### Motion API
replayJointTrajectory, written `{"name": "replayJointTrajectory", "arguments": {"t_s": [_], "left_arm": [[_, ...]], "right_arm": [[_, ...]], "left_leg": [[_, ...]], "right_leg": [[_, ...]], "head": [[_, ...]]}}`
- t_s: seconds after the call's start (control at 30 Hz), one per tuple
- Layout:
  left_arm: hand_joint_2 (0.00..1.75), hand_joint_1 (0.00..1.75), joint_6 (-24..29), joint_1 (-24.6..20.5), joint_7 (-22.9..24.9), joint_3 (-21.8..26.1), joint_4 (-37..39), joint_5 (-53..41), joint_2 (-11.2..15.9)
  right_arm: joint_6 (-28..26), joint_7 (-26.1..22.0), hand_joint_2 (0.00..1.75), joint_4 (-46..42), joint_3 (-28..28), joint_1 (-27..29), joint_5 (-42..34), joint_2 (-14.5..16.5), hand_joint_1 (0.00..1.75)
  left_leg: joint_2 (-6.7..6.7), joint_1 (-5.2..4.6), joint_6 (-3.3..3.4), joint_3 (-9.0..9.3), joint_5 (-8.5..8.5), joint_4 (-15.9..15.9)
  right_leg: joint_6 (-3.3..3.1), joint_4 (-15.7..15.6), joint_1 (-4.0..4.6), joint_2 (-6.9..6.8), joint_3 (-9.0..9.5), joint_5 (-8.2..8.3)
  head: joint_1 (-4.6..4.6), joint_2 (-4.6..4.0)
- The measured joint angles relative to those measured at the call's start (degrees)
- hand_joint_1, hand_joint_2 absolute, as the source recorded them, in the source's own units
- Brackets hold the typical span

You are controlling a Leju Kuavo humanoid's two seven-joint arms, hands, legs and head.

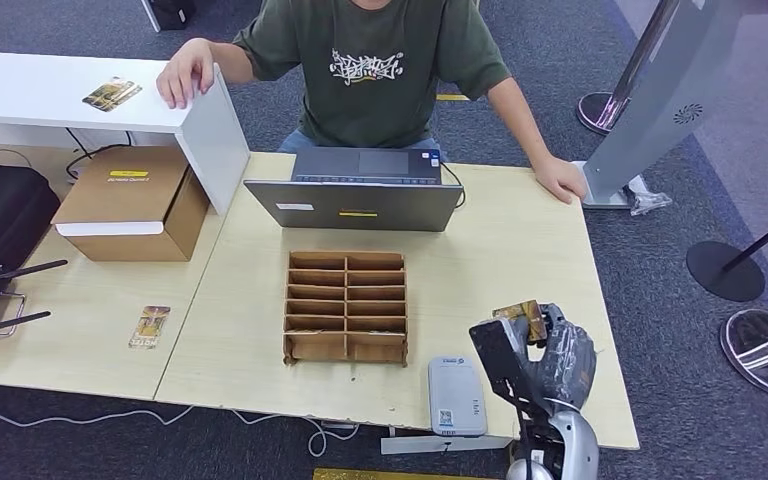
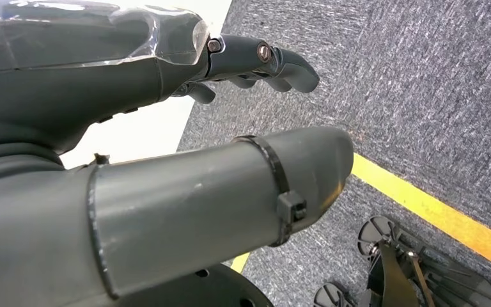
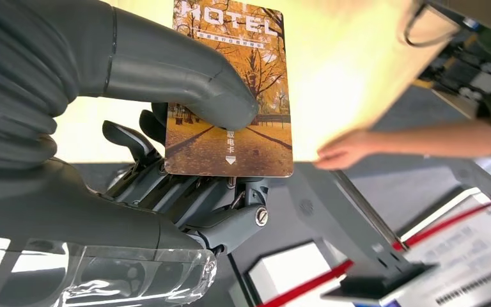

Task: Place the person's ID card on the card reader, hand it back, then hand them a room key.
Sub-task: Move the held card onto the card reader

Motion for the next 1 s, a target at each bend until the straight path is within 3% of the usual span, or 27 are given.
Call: {"name": "replayJointTrajectory", "arguments": {"t_s": [0.33,0.6,1.0], "left_arm": [[0.0,0.0,0.0,0.0,0.0,0.0,0.0,0.0,0.0],[0.0,0.0,0.0,0.0,-0.4,0.0,0.0,-0.3,0.0],[0.0,0.0,0.1,0.0,0.0,0.0,0.0,0.0,0.0]], "right_arm": [[0.1,0.2,1.75,2.9,-0.1,-0.2,-0.3,0.4,1.75],[0.0,1.2,1.75,11.4,-2.0,-2.2,0.4,1.4,1.75],[-0.7,0.2,1.75,11.9,-3.0,-2.4,2.3,1.8,1.75]], "left_leg": [[0.0,0.0,0.0,0.0,0.0,0.0],[0.0,0.0,0.0,0.0,0.0,0.0],[0.0,0.0,0.0,0.0,0.0,0.0]], "right_leg": [[0.0,0.0,0.0,-0.01,0.0,0.0],[0.0,0.0,0.0,-0.01,0.0,0.0],[0.0,0.0,-0.01,-0.01,0.0,0.0]], "head": [[0.01,0.0],[-0.01,0.0],[-0.01,0.0]]}}
